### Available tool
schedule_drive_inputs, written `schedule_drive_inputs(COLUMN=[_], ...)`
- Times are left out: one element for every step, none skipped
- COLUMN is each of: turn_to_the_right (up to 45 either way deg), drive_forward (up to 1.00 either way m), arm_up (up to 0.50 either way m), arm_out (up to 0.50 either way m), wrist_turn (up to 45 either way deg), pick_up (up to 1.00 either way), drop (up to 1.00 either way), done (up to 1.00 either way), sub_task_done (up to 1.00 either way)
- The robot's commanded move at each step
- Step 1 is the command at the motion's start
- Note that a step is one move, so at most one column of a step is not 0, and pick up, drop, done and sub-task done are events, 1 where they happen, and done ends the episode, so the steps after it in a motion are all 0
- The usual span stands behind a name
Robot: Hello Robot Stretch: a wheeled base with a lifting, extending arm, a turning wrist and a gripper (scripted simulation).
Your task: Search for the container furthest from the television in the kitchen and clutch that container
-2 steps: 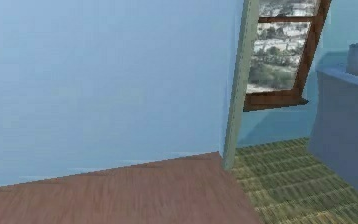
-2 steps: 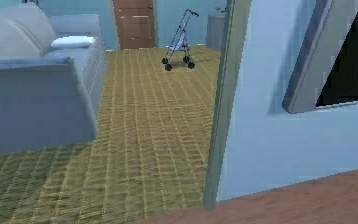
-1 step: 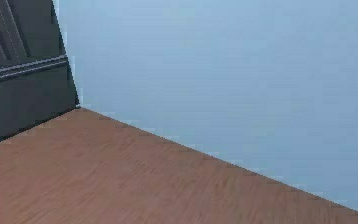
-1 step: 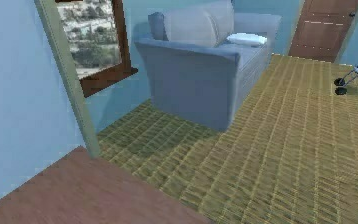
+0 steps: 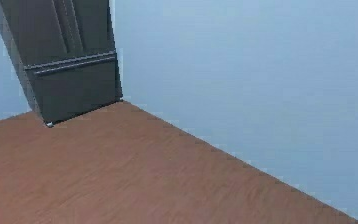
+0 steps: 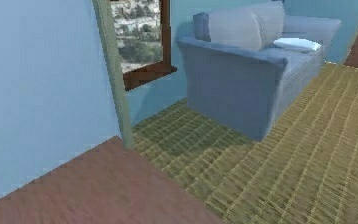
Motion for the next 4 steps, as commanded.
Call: schedule_drive_inputs(turn_to_the_right=[0.0,-45.0,0.0,-45.0], drive_forward=[0.35,0.00,0.95,0.00], arm_up=[0.00,0.00,0.00,0.00], arm_out=[0.00,0.00,0.00,0.00], wrist_turn=[0.0,0.0,0.0,0.0], pick_up=[0.00,0.00,0.00,0.00], drop=[0.00,0.00,0.00,0.00], done=[0.00,0.00,0.00,0.00], sub_task_done=[0.00,0.00,0.00,0.00])
